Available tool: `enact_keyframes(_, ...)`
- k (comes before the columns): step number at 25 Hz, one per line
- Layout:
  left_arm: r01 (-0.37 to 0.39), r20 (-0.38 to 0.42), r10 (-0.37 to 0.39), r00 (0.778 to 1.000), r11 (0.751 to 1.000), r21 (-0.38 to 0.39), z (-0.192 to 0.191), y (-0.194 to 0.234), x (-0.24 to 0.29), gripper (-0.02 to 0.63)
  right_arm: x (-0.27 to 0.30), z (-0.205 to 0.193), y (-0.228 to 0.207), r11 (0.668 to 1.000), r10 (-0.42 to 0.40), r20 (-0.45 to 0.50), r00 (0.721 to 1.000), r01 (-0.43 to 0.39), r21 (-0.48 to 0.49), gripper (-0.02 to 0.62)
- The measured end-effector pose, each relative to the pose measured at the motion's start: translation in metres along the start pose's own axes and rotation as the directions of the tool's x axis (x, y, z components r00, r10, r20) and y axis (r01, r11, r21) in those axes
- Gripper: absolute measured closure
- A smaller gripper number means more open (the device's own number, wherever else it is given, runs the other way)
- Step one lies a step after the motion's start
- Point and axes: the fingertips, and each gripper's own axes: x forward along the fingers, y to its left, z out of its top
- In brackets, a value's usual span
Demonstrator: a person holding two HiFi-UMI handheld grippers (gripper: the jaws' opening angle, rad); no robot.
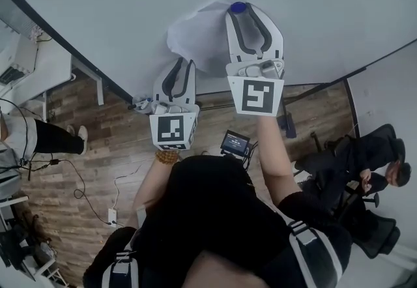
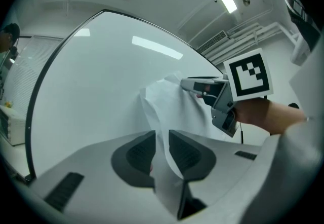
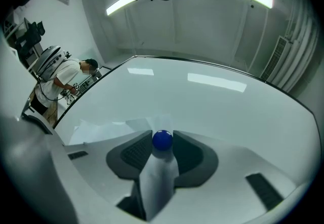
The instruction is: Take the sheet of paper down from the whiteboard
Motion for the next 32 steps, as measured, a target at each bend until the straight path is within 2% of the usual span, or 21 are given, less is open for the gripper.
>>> enact_keyframes(13, -0.013, 0.003, 0.013, 1.000, 1.000, -0.008, -0.001, 0.009, 0.004, 0.531, 0.002, -0.002, 0.000, 1.000, -0.017, 0.004, 1.000, 0.017, -0.019, 0.474)
enact_keyframes(17, -0.004, 0.016, 0.005, 1.000, 0.999, -0.035, 0.003, 0.009, 0.009, 0.531, 0.002, 0.000, 0.000, 1.000, -0.019, 0.007, 1.000, 0.019, -0.025, 0.474)
enact_keyframes(21, -0.004, 0.015, 0.004, 1.000, 0.999, -0.038, 0.004, 0.010, 0.014, 0.531, 0.000, -0.007, 0.003, 0.989, -0.005, -0.068, 0.998, -0.005, -0.150, 0.477)
enact_keyframes(25, -0.021, 0.008, 0.021, 1.000, 0.999, -0.040, 0.001, 0.016, 0.017, 0.584, 0.000, -0.006, 0.003, 0.987, -0.009, -0.073, 0.997, -0.002, -0.162, 0.479)
enact_keyframes(32, -0.028, 0.000, 0.029, 1.000, 0.998, -0.049, -0.001, 0.023, 0.018, 0.597, 0.000, -0.007, 0.004, 0.988, -0.014, -0.071, 0.997, 0.003, -0.156, 0.479)
